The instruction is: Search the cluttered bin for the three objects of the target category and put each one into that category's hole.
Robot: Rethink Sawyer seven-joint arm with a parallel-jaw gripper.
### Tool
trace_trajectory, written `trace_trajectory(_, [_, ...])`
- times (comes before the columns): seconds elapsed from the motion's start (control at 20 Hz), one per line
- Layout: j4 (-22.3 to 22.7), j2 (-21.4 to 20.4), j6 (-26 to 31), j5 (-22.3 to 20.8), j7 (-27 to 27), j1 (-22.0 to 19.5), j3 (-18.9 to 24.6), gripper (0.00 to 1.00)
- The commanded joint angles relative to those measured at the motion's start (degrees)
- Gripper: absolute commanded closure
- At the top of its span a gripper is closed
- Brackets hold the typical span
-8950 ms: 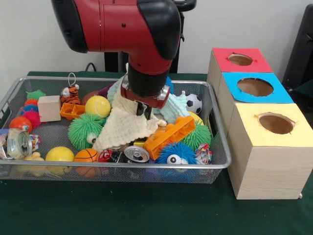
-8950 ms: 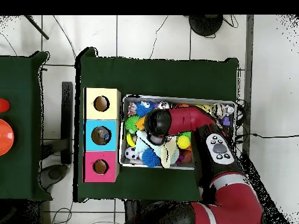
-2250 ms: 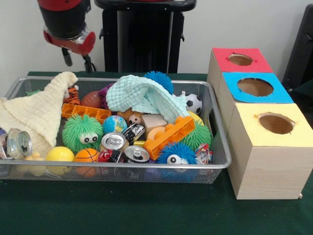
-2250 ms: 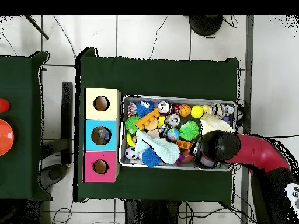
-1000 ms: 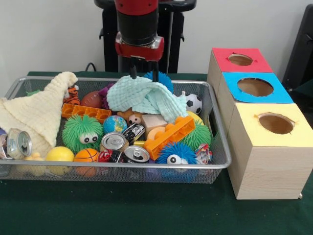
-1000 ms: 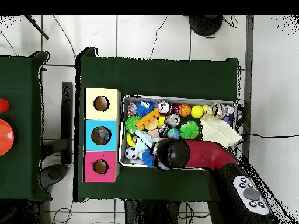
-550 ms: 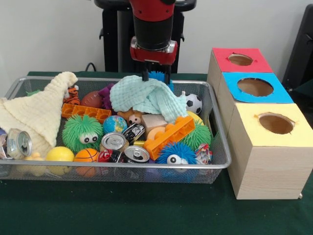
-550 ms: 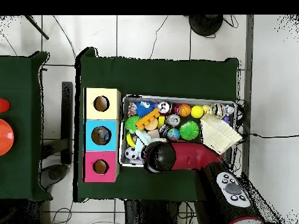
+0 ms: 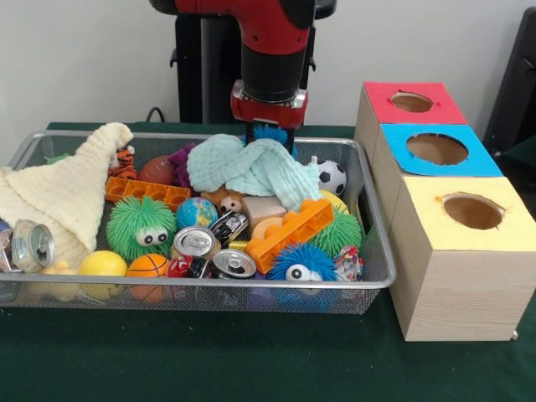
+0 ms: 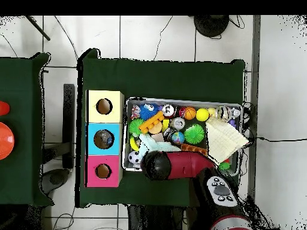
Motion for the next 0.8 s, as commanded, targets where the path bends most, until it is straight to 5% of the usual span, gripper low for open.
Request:
trace_trajectory(0.05, [-7.4,6.2,-5.2,-0.2,8.0,0.8,-3.8,0.0])
trace_trajectory(0.3, [-7.5,5.6,-4.7,-0.1,5.5,-0.1,-3.1,0.0])
trace_trajectory(0.35, [-7.3,5.4,-4.9,0.0,5.1,-0.4,-2.8,1.0])
trace_trajectory(0.8, [-12.7,6.6,1.3,2.5,2.0,-3.8,-0.6,1.0])
